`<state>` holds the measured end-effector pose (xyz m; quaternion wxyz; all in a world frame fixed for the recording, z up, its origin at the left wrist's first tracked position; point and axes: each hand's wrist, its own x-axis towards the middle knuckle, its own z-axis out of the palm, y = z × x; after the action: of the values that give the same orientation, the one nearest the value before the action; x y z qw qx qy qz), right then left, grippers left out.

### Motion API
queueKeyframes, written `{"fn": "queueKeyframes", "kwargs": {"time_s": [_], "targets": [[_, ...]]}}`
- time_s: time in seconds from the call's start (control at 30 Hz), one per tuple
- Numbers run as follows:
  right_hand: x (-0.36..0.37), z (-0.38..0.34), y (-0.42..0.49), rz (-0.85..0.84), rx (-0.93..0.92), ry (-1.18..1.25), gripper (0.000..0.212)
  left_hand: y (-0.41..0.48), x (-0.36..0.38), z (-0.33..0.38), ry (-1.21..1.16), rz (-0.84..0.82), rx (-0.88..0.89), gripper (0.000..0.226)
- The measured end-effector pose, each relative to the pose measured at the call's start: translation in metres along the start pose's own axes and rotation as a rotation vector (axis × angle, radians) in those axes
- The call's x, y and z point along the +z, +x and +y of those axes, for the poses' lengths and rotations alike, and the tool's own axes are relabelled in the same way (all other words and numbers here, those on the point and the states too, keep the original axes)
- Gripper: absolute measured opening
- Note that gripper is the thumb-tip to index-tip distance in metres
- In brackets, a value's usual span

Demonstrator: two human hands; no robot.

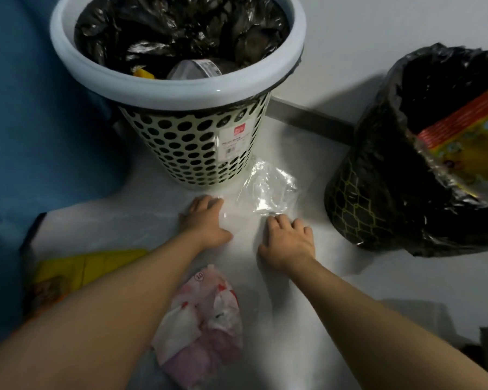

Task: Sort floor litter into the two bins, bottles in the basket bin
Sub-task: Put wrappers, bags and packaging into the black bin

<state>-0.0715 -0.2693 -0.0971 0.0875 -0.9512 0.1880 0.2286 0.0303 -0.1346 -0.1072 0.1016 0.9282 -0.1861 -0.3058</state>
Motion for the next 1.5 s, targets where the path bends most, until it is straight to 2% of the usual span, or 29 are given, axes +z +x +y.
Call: {"fn": "queueKeyframes", "kwargs": {"time_s": [0.1,0.27,0.5,0.57,0.63,0.73,0.93,1.03,1.17,1.33,1.5], "targets": [[0.014,0.001,-0.027,-0.020,0.000,0.019,0.061,-0.016,0.008,-0.005,-0.136,0.117,0.004,0.064],[0.030,-0.004,-0.063,-0.066,-0.016,0.052,0.064,-0.051,0.023,-0.004,-0.263,0.153,-0.004,0.052],[0.039,-0.015,-0.093,-0.135,-0.036,0.054,0.062,-0.078,0.035,0.005,-0.536,0.000,-0.092,0.054],[0.039,-0.014,-0.093,-0.128,0.009,0.202,0.054,-0.081,0.038,0.007,-0.619,-0.044,-0.119,0.054],[0.036,-0.011,-0.090,-0.061,0.149,0.464,0.044,-0.081,0.042,0.008,-0.681,-0.079,-0.143,0.055],[0.030,-0.004,-0.082,0.052,0.337,0.796,0.048,-0.081,0.044,0.009,-0.723,-0.079,-0.168,0.055],[0.024,-0.004,-0.054,0.116,0.447,1.270,0.064,-0.064,0.039,0.018,-0.934,0.006,-0.279,0.051],[0.021,0.002,-0.048,0.102,0.479,1.457,0.056,-0.061,0.037,0.022,-0.952,0.030,-0.335,0.042],[0.016,0.006,-0.050,0.033,0.479,1.503,0.043,-0.060,0.033,0.026,-0.918,0.075,-0.281,0.011],[0.010,0.002,-0.058,0.144,0.362,1.494,0.012,-0.062,0.022,0.025,-0.952,0.172,-0.194,0.032],[-0.001,-0.003,-0.061,0.286,0.273,1.508,0.020,-0.075,0.010,0.030,-1.150,0.199,-0.188,0.021]]}}
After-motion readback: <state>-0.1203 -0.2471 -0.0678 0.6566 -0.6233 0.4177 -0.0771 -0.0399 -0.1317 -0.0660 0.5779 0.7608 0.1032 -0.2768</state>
